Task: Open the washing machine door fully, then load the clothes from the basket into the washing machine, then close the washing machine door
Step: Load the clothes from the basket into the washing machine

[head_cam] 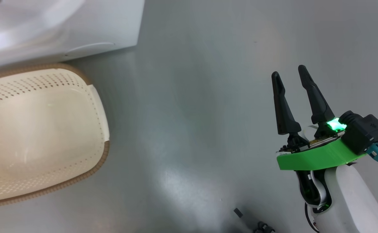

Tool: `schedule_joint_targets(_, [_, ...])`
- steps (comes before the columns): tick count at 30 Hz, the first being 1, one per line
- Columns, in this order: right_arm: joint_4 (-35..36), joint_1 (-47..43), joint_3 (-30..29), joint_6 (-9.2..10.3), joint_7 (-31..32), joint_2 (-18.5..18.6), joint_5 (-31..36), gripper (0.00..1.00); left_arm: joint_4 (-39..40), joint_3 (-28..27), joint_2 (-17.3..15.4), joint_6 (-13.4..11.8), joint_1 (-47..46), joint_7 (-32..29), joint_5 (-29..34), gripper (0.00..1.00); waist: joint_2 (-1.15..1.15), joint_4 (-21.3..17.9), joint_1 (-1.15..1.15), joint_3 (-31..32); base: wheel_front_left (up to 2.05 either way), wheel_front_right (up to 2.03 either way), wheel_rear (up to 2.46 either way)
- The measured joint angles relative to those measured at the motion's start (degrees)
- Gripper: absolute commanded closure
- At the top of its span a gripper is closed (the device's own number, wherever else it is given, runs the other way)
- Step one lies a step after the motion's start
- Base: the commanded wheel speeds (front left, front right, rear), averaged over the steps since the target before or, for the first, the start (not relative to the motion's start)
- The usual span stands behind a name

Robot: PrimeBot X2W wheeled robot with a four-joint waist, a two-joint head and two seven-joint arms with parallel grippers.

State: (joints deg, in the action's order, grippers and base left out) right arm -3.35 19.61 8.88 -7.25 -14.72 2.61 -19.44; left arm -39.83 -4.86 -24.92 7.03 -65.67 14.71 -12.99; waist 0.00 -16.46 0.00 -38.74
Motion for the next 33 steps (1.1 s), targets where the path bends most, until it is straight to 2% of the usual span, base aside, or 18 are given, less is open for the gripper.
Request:
schedule_joint_targets(8, [-0.59, -0.04, -1.14, 0.00, 0.00, 0.01, 2.54, 0.00, 3.18, -3.20, 4.02, 0.16, 9.39, -0.01, -0.48, 0.00, 0.00, 1.64, 0.00, 3.09, 0.00, 0.00, 0.00])
schedule_joint_targets(22, [-2.56, -2.80, -1.92, 0.00, 0.00, 2.74, 3.37, 0.00, 10.78, -2.43, 9.55, 0.49, 26.53, -0.01, -1.55, 0.00, 0.00, 6.26, 0.00, 11.06, 0.00, 0.00, 0.00])
schedule_joint_targets(33, [-3.67, -6.98, -2.32, 0.00, 0.00, 4.60, 3.36, 0.00, 15.59, -2.05, 12.51, 0.49, 38.07, -0.01, -1.47, 0.00, 0.00, 9.46, 0.00, 17.92, 0.00, 0.00, 0.00])
